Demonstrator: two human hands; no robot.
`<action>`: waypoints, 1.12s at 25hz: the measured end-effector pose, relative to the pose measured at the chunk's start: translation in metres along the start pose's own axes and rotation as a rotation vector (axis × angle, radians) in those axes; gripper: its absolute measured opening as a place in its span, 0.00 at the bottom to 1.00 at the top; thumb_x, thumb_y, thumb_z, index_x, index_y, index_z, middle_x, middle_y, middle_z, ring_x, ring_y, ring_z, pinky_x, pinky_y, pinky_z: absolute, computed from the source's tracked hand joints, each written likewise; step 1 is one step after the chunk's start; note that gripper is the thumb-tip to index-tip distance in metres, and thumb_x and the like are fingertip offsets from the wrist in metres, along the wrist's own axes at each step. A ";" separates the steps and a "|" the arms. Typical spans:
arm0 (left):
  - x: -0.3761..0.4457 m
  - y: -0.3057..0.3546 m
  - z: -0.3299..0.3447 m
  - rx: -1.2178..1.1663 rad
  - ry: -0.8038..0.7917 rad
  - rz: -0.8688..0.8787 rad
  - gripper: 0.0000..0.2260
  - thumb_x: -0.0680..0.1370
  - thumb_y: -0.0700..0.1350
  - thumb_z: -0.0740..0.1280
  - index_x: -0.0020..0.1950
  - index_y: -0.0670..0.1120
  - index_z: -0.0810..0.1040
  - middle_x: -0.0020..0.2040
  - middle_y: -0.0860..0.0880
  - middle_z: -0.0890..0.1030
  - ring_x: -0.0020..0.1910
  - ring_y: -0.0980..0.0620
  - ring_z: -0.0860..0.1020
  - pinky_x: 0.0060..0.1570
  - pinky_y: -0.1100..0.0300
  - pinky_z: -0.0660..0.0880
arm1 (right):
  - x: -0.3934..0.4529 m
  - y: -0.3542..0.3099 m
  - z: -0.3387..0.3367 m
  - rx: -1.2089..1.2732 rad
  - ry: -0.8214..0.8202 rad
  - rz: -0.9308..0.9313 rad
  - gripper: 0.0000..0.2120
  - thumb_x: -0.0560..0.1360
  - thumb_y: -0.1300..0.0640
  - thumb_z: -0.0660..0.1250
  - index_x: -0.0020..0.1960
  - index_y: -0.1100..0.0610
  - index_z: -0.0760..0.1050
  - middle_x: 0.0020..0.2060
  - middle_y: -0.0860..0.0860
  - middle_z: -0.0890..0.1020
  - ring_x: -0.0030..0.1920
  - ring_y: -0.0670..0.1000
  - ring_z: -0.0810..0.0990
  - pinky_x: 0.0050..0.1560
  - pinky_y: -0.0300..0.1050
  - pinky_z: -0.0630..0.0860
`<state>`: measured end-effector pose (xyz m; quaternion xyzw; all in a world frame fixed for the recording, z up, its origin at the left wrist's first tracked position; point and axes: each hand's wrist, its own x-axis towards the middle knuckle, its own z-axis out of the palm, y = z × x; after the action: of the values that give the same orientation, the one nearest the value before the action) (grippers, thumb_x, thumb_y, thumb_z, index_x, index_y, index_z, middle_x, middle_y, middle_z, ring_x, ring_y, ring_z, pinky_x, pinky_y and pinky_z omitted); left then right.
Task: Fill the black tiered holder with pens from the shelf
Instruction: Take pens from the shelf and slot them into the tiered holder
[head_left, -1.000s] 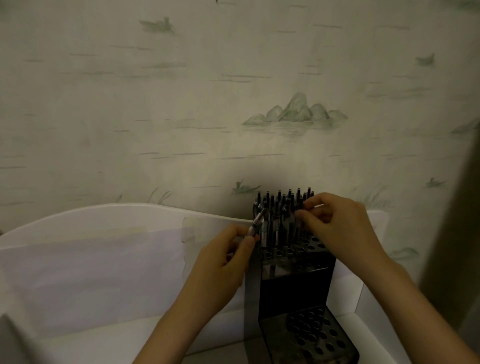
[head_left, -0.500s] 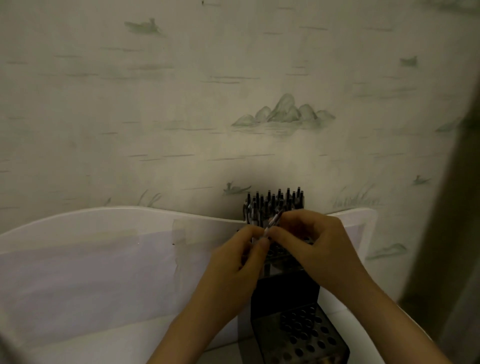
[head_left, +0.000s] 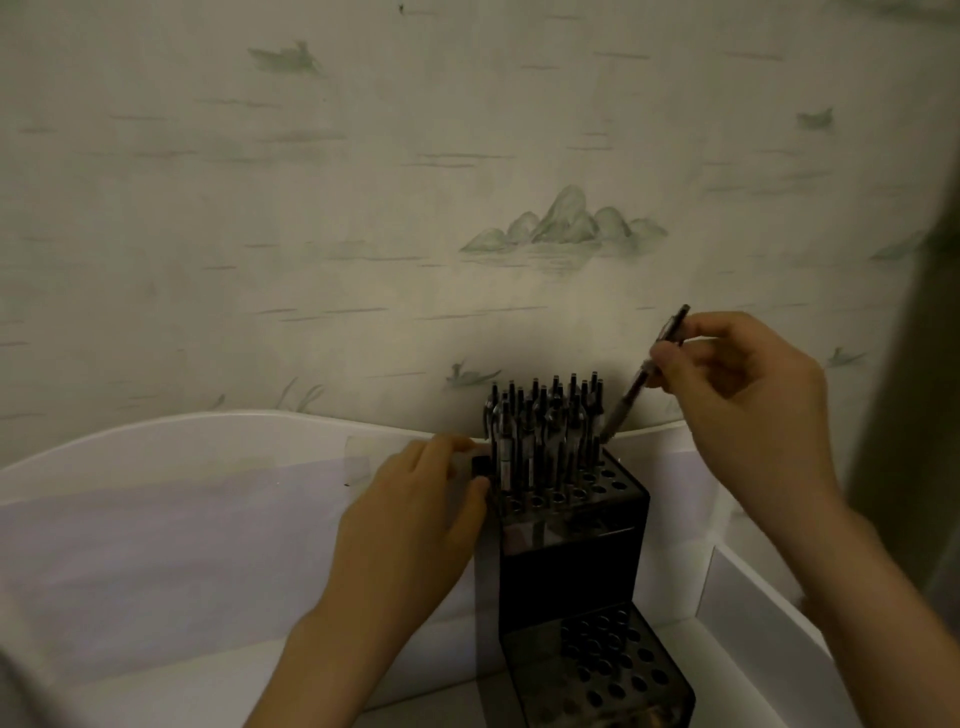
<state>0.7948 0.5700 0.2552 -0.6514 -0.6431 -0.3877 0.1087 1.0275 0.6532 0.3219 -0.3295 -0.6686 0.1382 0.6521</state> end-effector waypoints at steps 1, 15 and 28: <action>0.000 -0.002 0.001 0.029 -0.004 -0.002 0.15 0.78 0.57 0.59 0.65 0.60 0.68 0.55 0.60 0.75 0.53 0.60 0.73 0.43 0.68 0.68 | -0.001 0.003 0.002 -0.081 -0.015 -0.035 0.04 0.74 0.56 0.71 0.48 0.51 0.78 0.35 0.45 0.84 0.37 0.44 0.84 0.42 0.37 0.80; -0.014 -0.013 -0.005 0.177 -0.048 0.004 0.22 0.77 0.54 0.63 0.71 0.56 0.67 0.66 0.57 0.71 0.62 0.54 0.71 0.51 0.66 0.66 | -0.011 0.032 0.033 -0.243 -0.211 -0.080 0.06 0.74 0.58 0.72 0.50 0.56 0.79 0.33 0.44 0.82 0.34 0.38 0.81 0.38 0.29 0.77; -0.027 -0.002 -0.011 0.178 0.000 -0.031 0.21 0.78 0.55 0.61 0.71 0.57 0.66 0.65 0.59 0.72 0.60 0.56 0.72 0.52 0.63 0.71 | -0.028 0.016 0.024 -0.282 -0.215 -0.196 0.18 0.73 0.55 0.74 0.60 0.58 0.76 0.46 0.50 0.81 0.41 0.48 0.80 0.45 0.43 0.80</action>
<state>0.7919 0.5429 0.2444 -0.6288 -0.6852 -0.3308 0.1602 1.0063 0.6538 0.2869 -0.3340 -0.7761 0.0135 0.5347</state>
